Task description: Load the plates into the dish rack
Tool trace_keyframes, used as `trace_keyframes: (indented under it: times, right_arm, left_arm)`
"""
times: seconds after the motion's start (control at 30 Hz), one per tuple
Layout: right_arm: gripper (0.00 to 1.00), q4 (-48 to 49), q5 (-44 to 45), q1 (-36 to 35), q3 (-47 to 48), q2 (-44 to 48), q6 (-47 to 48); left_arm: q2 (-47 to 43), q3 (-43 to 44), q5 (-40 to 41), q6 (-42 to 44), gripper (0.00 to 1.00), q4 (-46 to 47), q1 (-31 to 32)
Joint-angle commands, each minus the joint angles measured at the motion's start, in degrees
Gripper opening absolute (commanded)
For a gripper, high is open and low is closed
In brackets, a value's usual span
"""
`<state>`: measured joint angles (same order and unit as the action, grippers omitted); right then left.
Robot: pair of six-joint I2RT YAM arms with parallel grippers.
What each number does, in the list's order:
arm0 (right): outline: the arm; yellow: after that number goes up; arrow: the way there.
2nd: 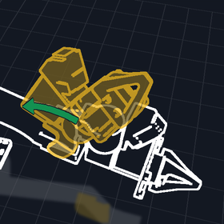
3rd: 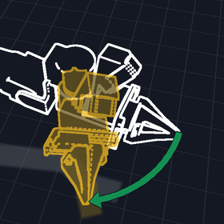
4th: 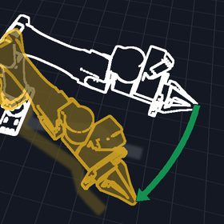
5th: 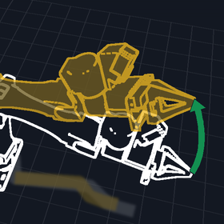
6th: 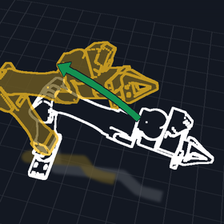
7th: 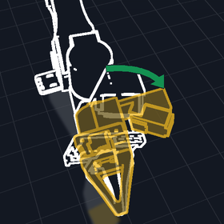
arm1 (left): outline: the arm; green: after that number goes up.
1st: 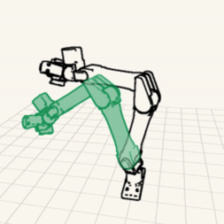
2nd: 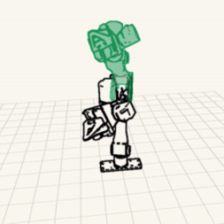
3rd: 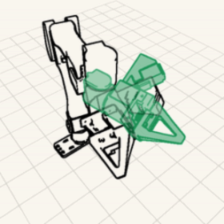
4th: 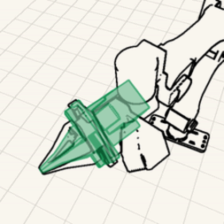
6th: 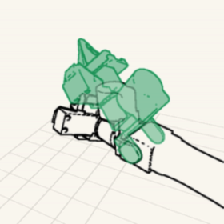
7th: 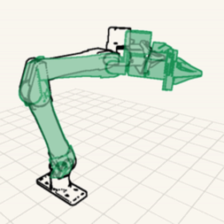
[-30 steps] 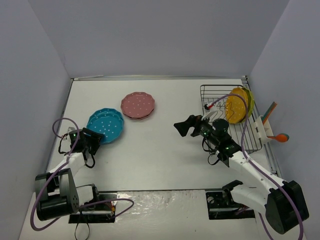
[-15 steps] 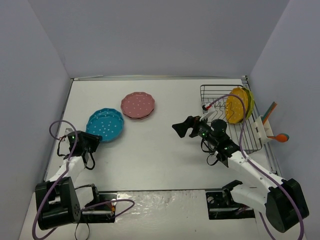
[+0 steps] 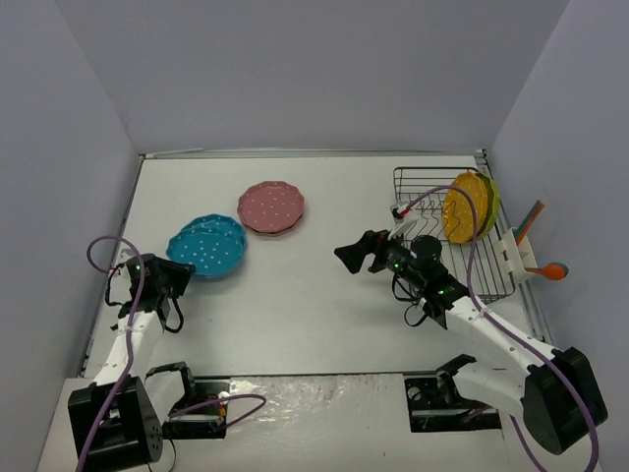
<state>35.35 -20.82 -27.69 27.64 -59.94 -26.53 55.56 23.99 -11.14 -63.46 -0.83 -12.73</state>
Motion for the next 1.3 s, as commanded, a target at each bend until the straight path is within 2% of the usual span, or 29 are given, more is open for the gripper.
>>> trace_keyframes:
  times: [0.0, 0.23, 0.43, 0.63, 0.8, 0.97, 1.27]
  right_arm:
    - [1.0, 3.0, 0.0, -1.3, 4.8, -1.0, 0.3]
    - [1.0, 0.1, -0.7, -3.5, 10.8, -4.2, -1.0]
    - [1.0, -1.3, -2.8, -4.7, 17.6, -9.3, -5.0]
    - [1.0, 1.0, -6.0, -5.7, 23.7, -17.0, -12.1]
    - [1.0, 1.4, -7.6, -6.5, 28.9, -22.7, -14.5]
    - [1.0, 0.6, -9.0, -7.8, 33.7, -27.7, -14.2]
    - [1.0, 3.7, -11.3, -9.2, 37.2, -32.9, -15.4]
  left_arm:
    - [-0.9, 11.7, -3.9, 3.4, 0.0, 2.7, 0.0]
    - [-1.2, 18.0, -7.1, 7.3, 0.0, -1.7, 0.1]
    - [-1.7, 21.3, -16.5, 8.4, 0.0, -0.2, 0.5]
    - [-2.1, 21.6, -28.8, 7.1, 0.0, 6.9, 0.8]
    - [-2.1, 19.3, -35.0, 2.0, 0.0, 18.5, 1.7]
    - [-1.8, 18.3, -37.9, -0.5, 0.0, 25.3, 2.6]
    - [-1.1, 16.9, -39.7, -2.6, 0.0, 31.0, 5.0]
